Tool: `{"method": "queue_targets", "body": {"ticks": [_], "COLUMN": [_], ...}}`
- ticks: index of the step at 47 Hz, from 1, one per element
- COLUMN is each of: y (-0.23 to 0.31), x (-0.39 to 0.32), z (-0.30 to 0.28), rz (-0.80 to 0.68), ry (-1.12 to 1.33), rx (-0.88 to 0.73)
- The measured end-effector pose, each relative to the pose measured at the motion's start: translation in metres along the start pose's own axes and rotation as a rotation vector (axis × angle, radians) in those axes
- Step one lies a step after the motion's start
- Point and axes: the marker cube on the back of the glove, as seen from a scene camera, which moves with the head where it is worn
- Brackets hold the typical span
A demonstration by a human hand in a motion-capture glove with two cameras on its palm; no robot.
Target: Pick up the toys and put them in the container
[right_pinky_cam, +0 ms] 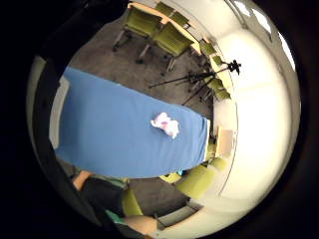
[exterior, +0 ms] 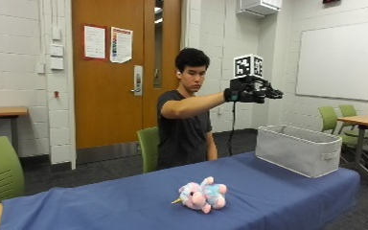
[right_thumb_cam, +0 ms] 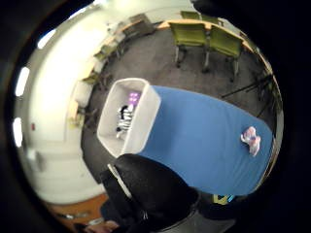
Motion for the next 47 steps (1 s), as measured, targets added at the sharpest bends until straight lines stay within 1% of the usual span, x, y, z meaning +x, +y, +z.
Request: {"method": "queue_targets", "body": {"ticks": [4,9,17,24,32,38,47], "y": [0.007,0.013,0.019,0.020,0.022,0.028,0.045], "x": [0.060,0.115,0.176,0.200,0.213,0.222,0.235], "z": [0.017,0.042,0.100,0.165,0.230,0.264,0.301], "rz": [0.068,0.138,0.215,0.230,0.225,0.251,0.267], "ry": [0.006,-0.003,-0.012,-0.054,-0.117,-0.110,-0.108], "rx": [0.000,-0.007,-0.065,-0.128,-0.135,-0.185,-0.220]}}
